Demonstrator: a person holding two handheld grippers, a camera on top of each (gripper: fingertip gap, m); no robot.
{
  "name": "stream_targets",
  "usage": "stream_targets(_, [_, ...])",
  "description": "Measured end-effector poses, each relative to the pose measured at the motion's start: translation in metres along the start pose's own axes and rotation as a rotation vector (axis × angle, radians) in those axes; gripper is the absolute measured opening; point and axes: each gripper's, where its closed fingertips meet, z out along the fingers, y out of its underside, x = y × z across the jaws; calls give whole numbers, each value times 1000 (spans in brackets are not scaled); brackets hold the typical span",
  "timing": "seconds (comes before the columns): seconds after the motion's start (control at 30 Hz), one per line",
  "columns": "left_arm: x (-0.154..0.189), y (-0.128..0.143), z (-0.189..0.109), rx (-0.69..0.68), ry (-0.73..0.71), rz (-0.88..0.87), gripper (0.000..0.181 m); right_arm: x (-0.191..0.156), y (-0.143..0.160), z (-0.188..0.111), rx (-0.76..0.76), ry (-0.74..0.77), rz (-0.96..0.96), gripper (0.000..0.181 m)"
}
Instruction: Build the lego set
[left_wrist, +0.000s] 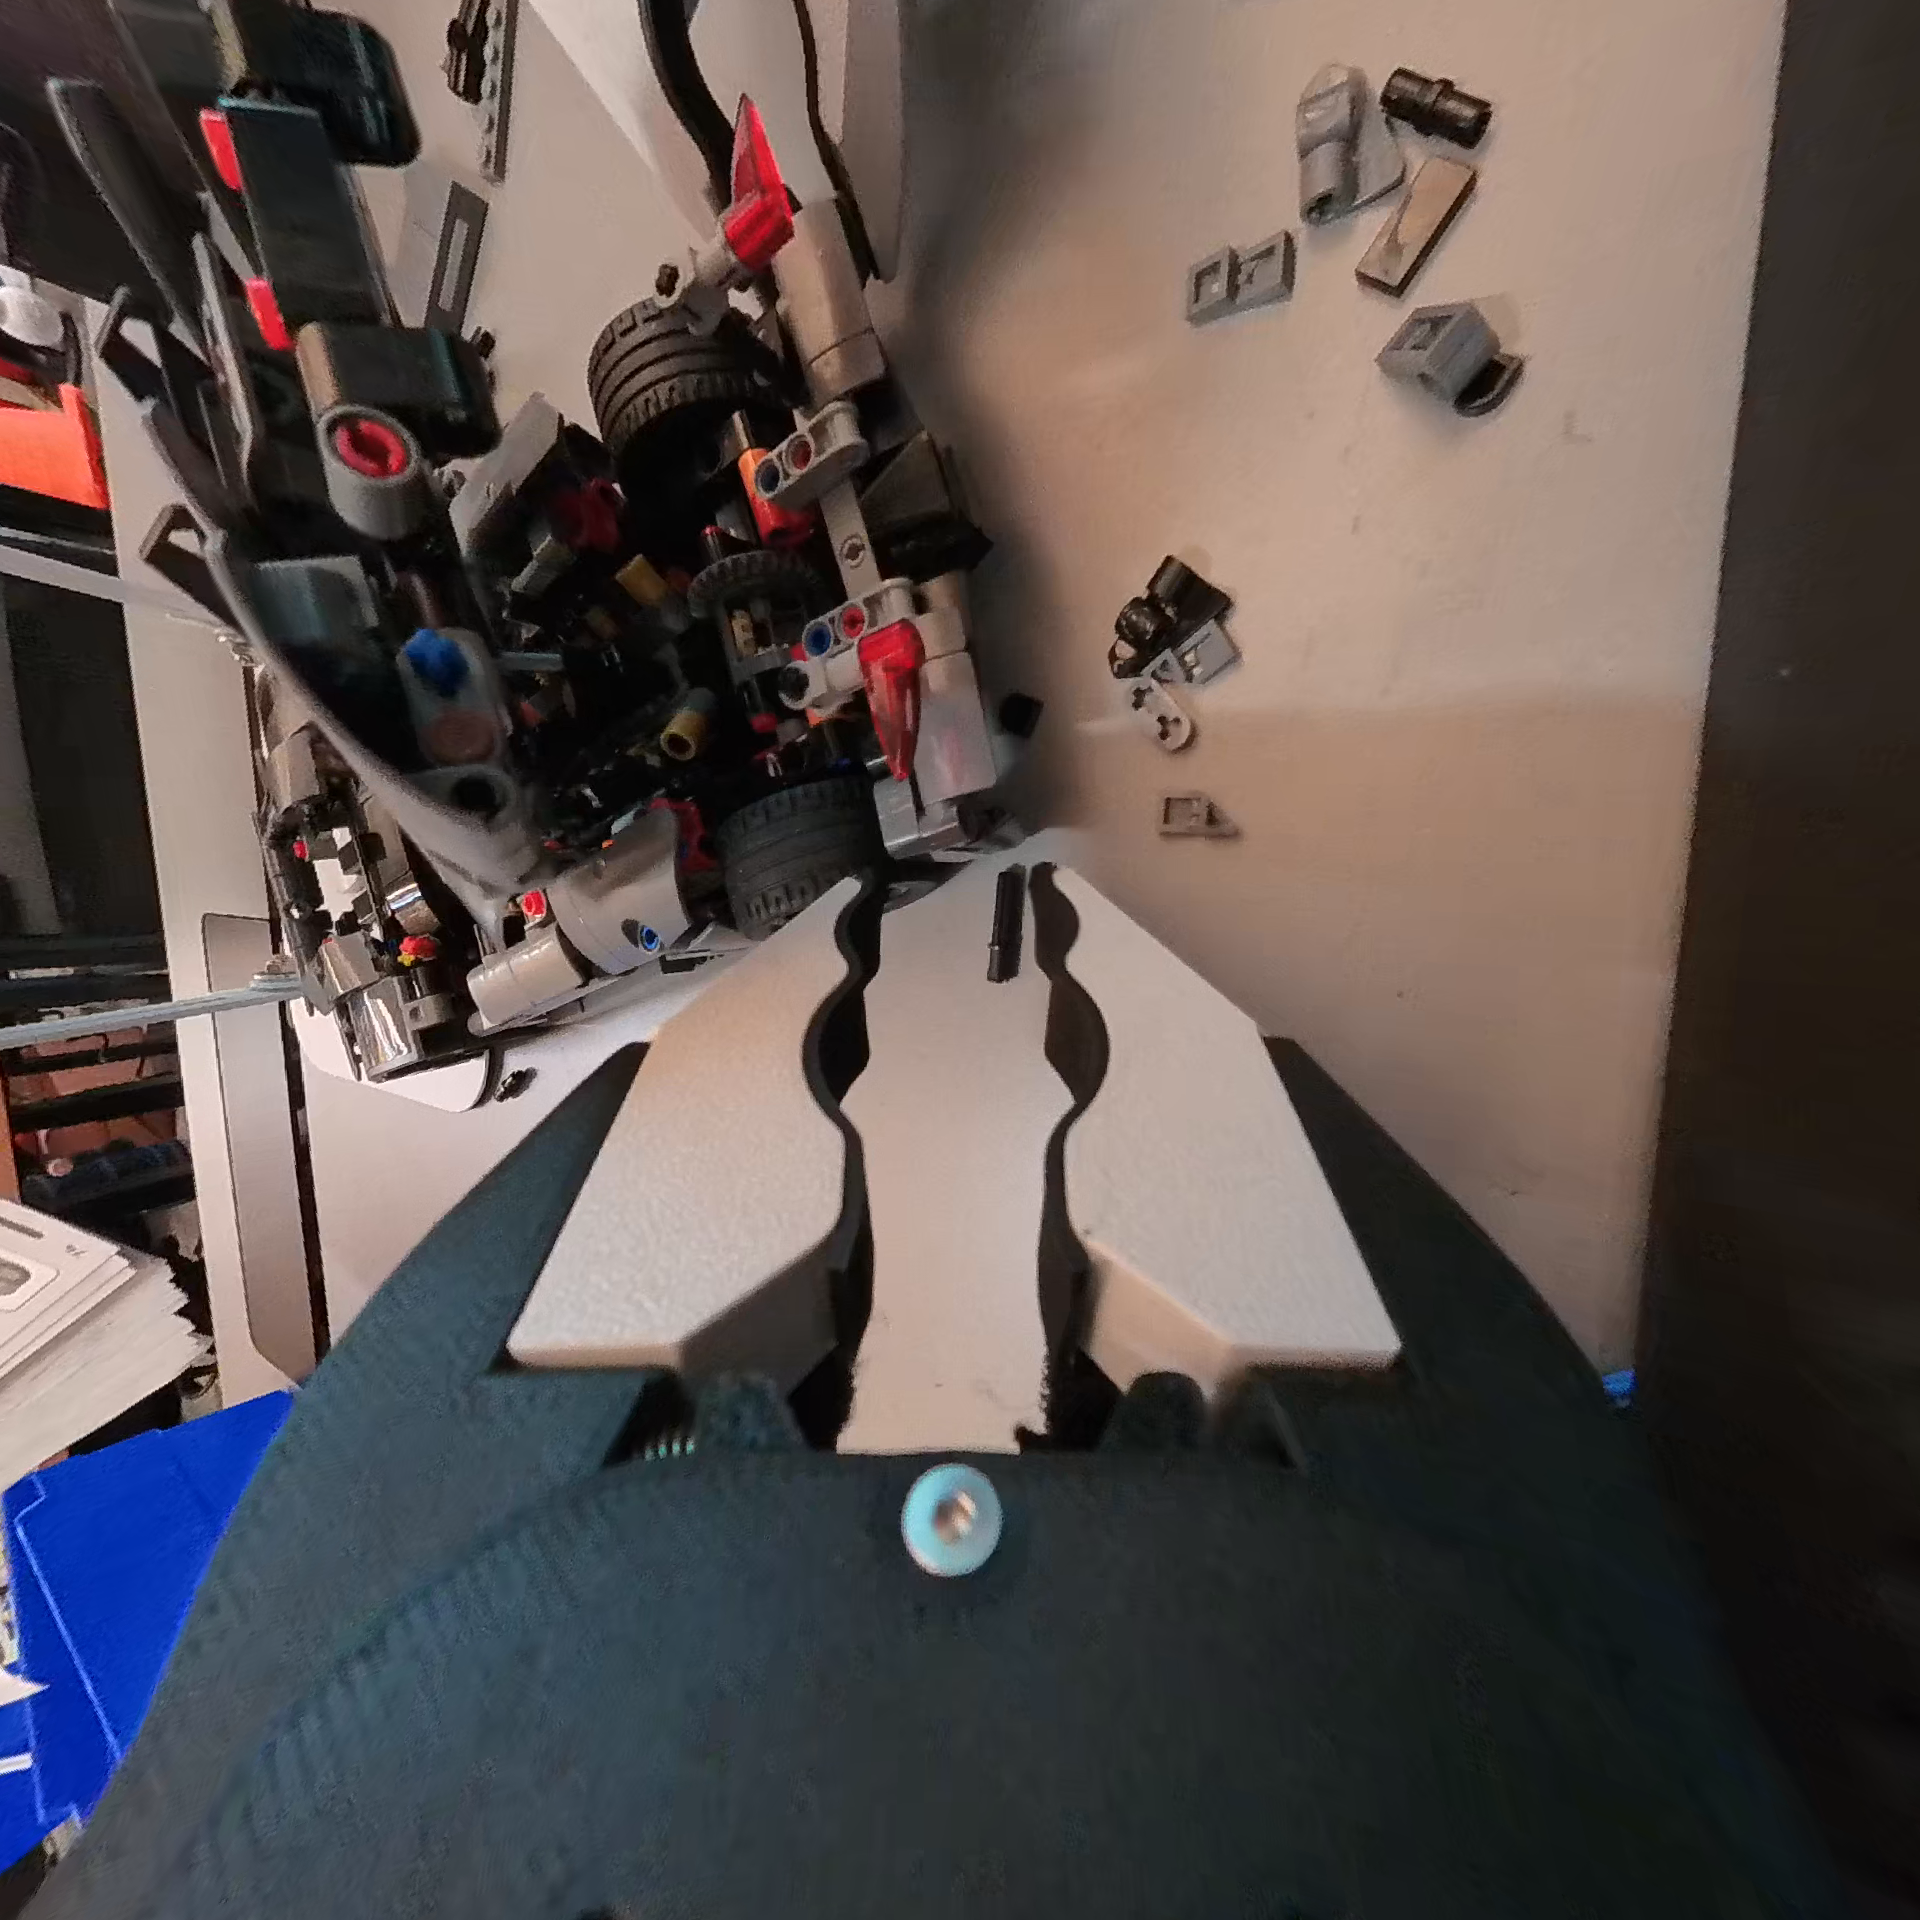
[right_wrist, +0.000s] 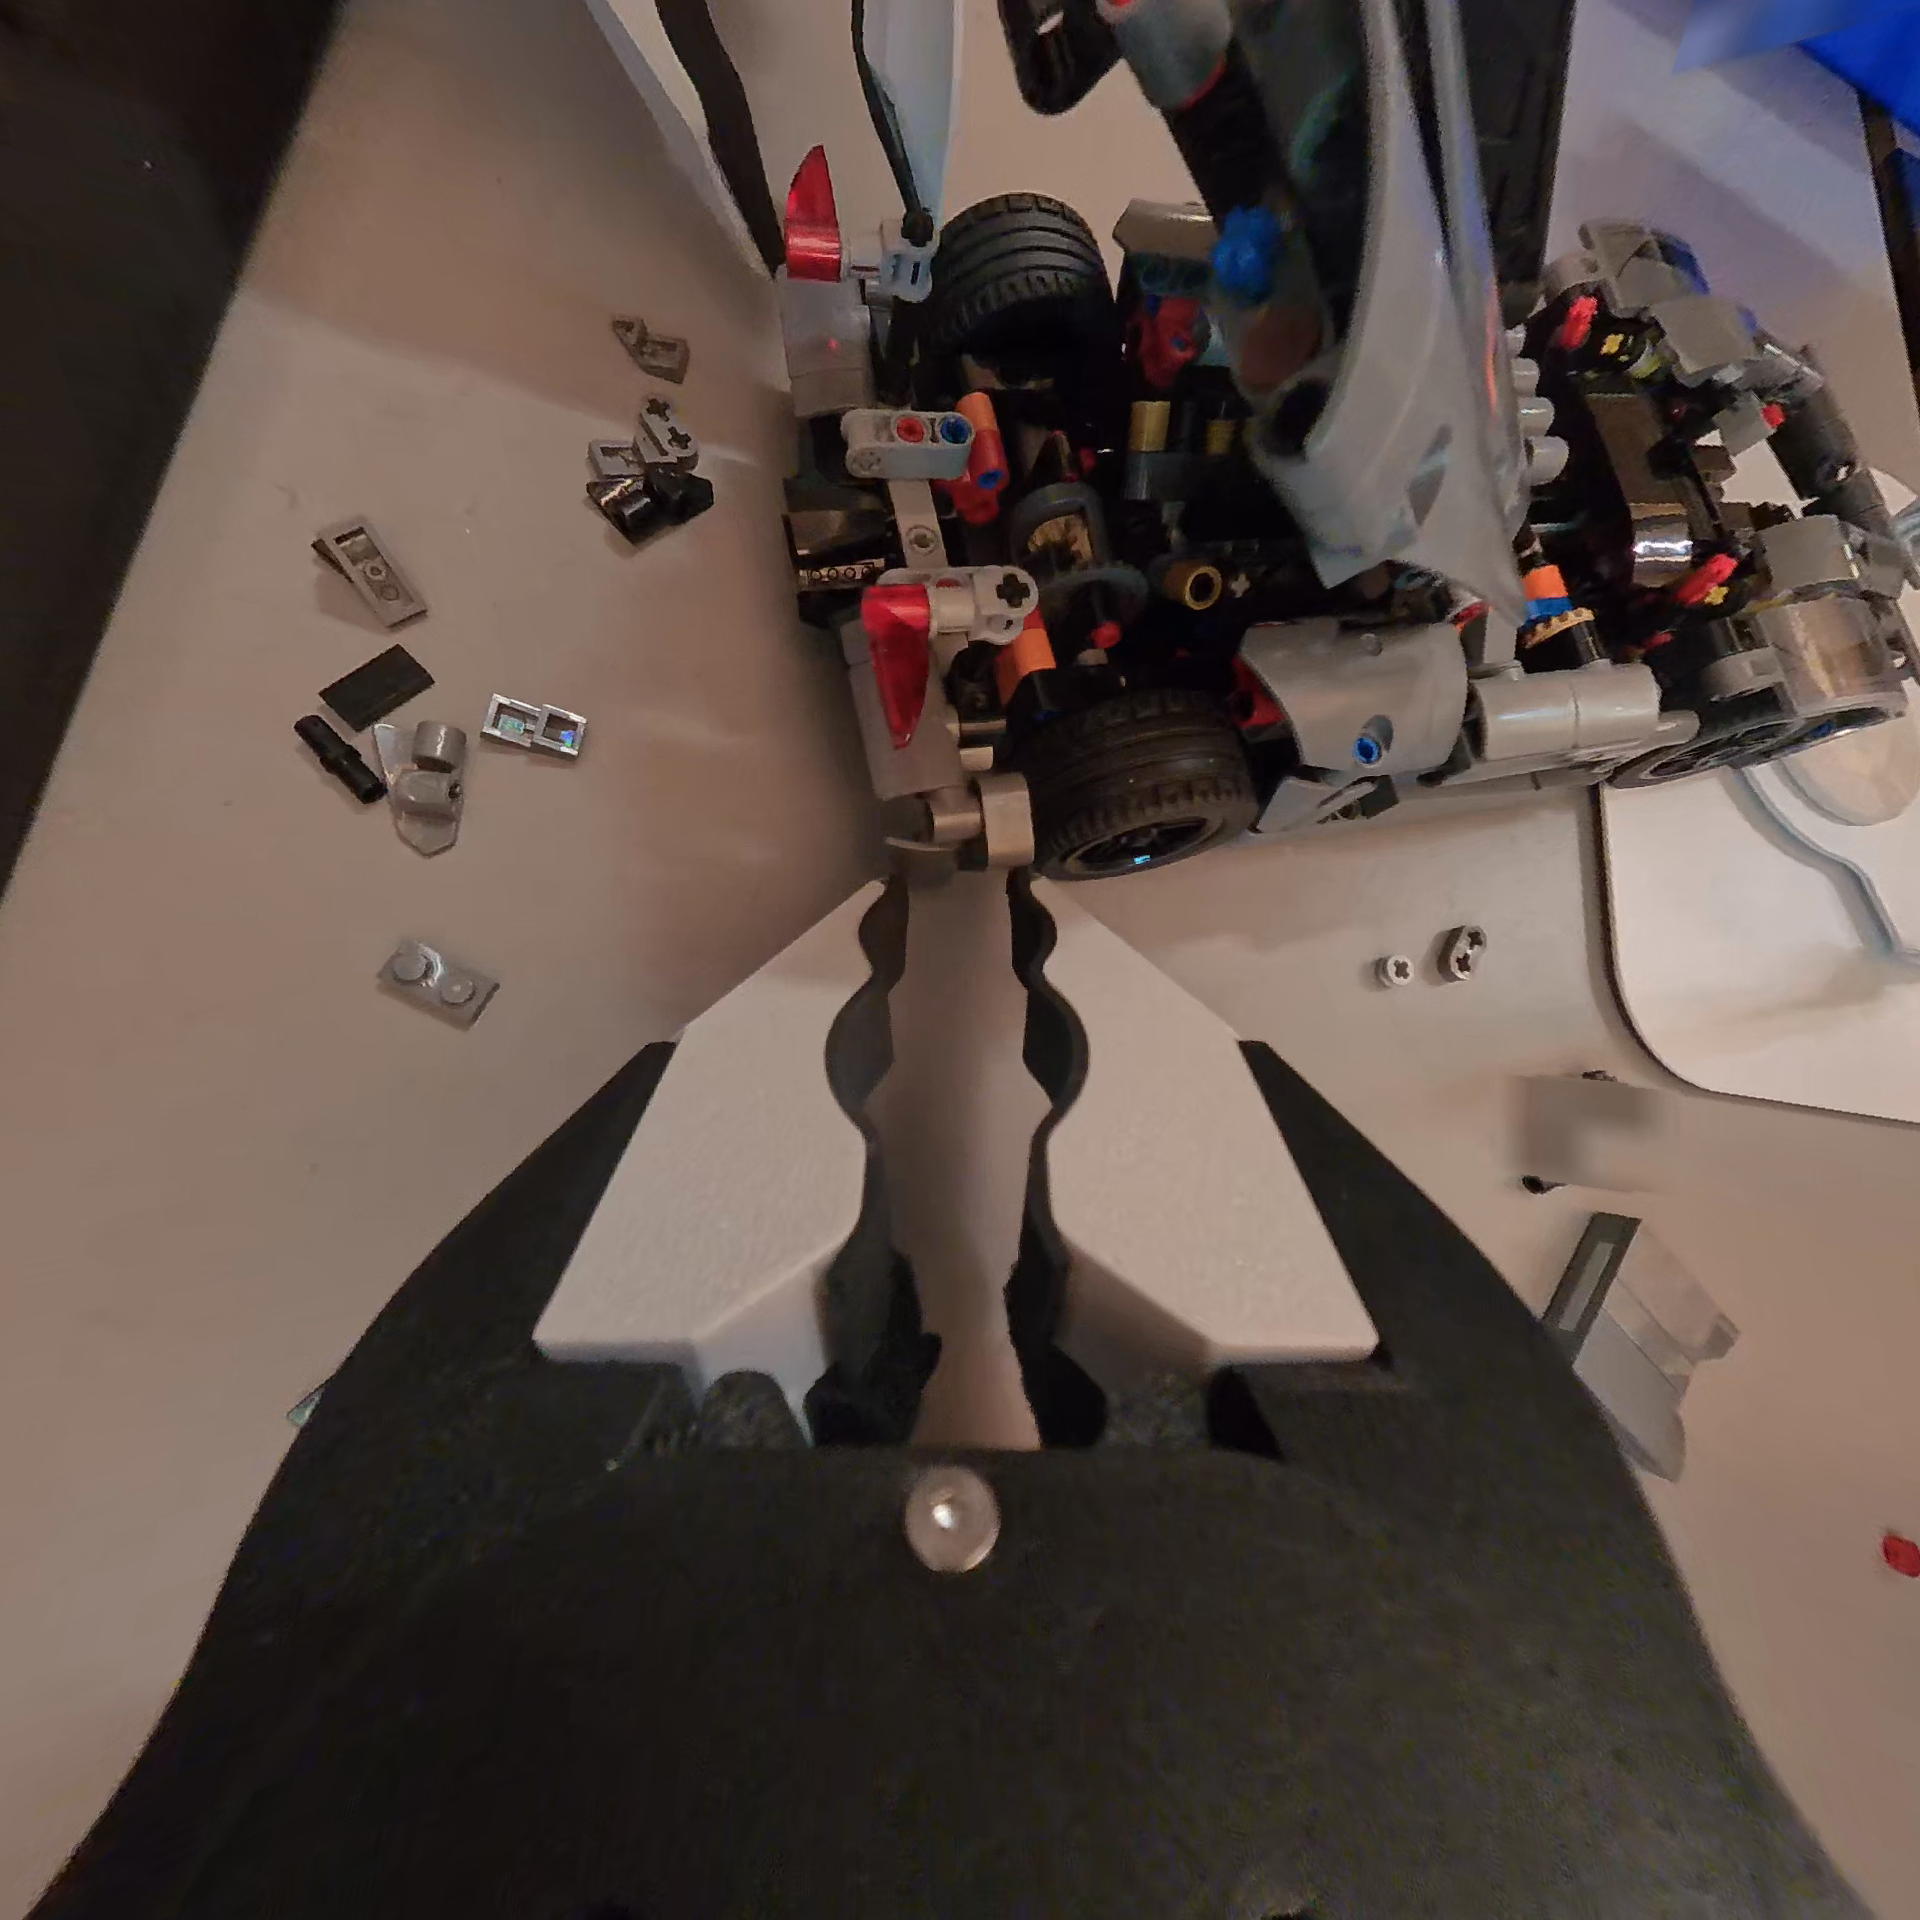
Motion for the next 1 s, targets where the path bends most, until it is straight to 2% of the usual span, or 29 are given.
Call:
stream_targets(0.87, [2, -4, 1, 18, 5, 15, 29, 0, -2, -2, 5, 6, 0, 17])
stream_targets(1.0, [2, -3, 1, 18, 10, 8, 28, -2, -1, 0, 4, -12, 17, 23])
